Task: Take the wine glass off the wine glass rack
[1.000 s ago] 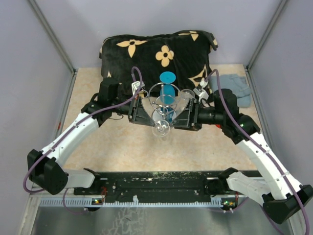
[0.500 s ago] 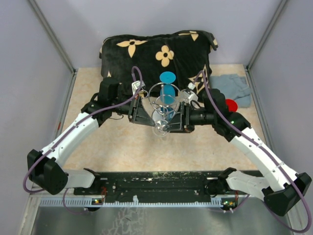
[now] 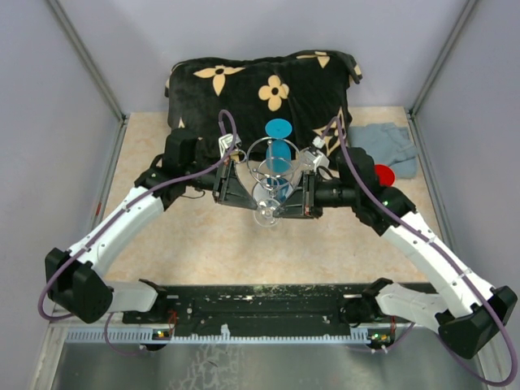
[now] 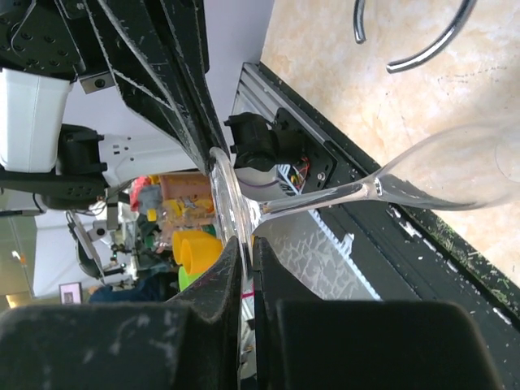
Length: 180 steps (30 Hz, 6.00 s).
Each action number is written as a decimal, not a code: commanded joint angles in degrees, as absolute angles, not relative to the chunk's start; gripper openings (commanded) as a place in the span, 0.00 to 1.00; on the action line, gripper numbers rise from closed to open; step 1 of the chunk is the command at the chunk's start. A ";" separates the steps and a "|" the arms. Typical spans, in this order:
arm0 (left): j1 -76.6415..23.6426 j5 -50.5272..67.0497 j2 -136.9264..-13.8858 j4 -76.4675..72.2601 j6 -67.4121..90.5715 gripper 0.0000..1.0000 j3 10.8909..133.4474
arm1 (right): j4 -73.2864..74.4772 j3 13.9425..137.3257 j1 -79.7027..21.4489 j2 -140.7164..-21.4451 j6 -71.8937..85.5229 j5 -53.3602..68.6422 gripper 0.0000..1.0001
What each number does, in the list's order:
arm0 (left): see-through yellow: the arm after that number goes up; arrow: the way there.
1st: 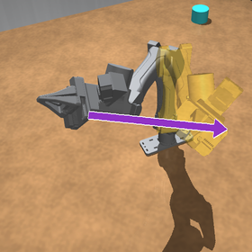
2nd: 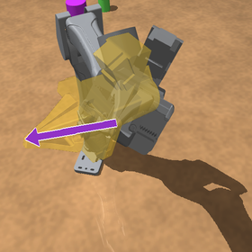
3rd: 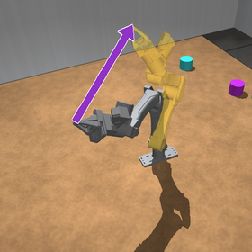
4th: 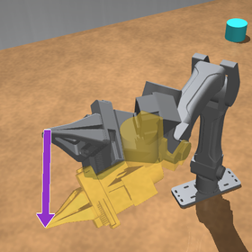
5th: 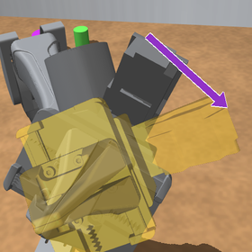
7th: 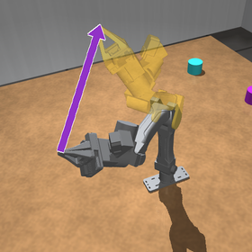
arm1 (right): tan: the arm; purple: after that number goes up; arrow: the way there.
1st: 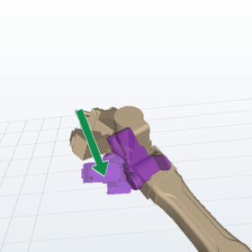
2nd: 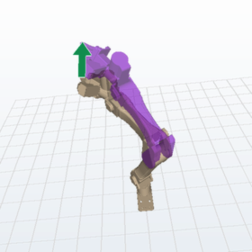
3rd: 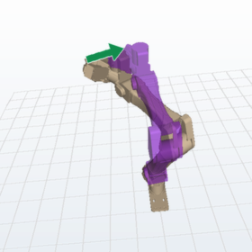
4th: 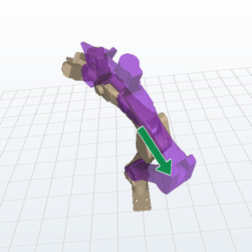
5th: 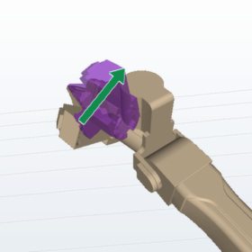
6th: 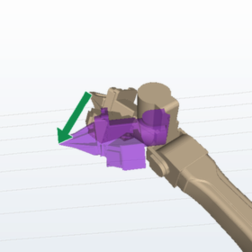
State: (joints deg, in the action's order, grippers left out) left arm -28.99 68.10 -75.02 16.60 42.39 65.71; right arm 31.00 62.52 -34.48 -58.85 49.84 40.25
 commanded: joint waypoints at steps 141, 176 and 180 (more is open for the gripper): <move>-52.78 62.42 -71.02 29.94 -29.35 0.00 84.20 | 24.06 55.79 -35.18 -36.07 82.97 -8.13 0.03; -48.84 47.87 -76.24 26.28 -7.29 1.00 89.56 | 32.02 73.63 -35.16 -46.94 14.91 -70.33 0.00; -48.76 47.77 -76.38 26.79 -7.31 1.00 89.80 | 17.10 66.78 -33.73 -45.91 4.44 -73.84 0.00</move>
